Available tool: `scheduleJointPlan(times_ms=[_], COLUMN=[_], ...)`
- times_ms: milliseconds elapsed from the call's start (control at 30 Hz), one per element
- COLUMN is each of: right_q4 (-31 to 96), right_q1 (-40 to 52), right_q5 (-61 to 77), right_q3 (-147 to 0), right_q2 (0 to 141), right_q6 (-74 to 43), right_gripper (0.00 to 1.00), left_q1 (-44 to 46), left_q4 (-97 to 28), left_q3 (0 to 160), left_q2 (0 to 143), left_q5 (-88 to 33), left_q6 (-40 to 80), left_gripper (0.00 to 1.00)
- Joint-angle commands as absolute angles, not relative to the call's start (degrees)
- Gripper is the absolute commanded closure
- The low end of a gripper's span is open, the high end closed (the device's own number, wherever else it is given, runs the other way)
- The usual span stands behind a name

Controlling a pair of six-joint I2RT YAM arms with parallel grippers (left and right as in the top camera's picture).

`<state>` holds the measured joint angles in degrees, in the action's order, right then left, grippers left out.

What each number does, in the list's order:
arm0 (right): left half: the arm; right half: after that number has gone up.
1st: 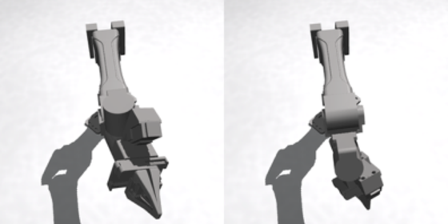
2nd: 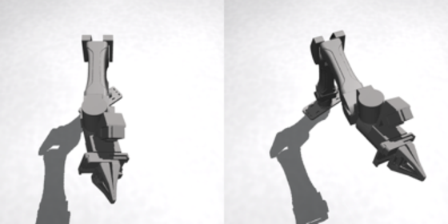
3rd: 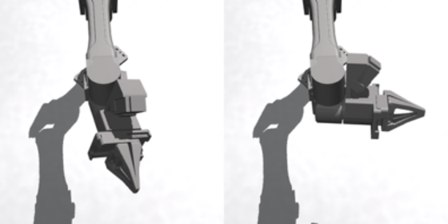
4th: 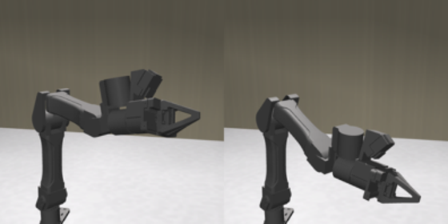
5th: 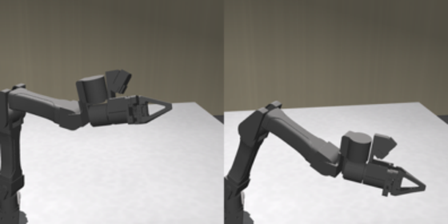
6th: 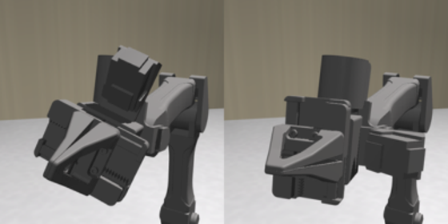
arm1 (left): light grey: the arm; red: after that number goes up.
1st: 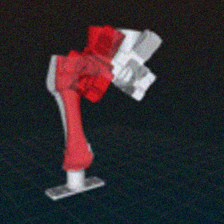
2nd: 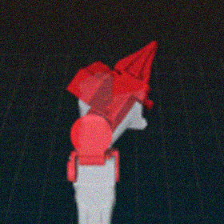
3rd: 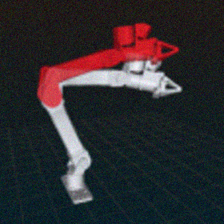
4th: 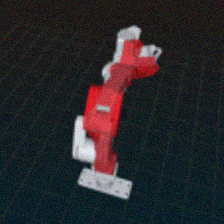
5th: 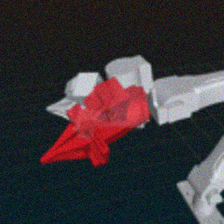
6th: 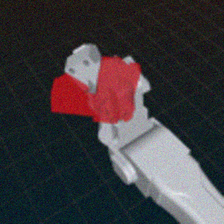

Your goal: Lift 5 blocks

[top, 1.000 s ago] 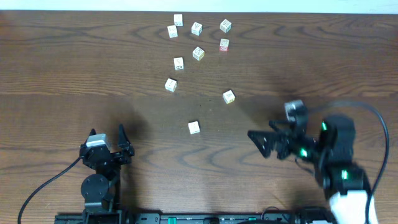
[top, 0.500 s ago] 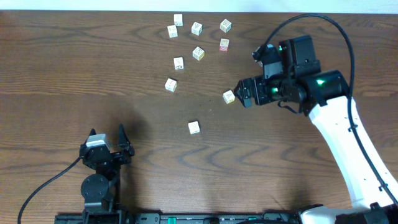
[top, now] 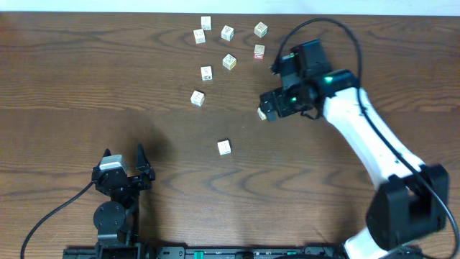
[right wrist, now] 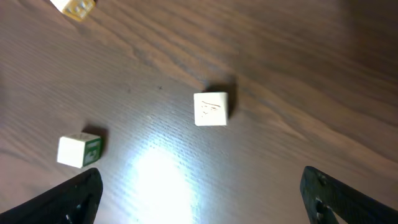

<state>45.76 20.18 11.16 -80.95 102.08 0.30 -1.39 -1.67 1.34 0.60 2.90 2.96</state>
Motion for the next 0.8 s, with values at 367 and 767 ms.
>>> scheduleJointPlan(times_ms=[367, 767], right_q4=[38.02, 35.57], right_q1=[22.46, 22.50], right_q5=[12.05, 10.52], right_q3=[-80.86, -80.86], right_q2=[112.84, 117.93], right_q6=[7.44, 7.62], right_gripper=[0.18, 0.31], left_q1=[-1.26, -1.26], left_q4=[-3.86, -3.86], left_q3=[0.27, 0.27], left_q2=[0.23, 0.23], left_q5=[3.44, 3.44], left_q6=[3.05, 3.05], left_gripper=[0.24, 0.24])
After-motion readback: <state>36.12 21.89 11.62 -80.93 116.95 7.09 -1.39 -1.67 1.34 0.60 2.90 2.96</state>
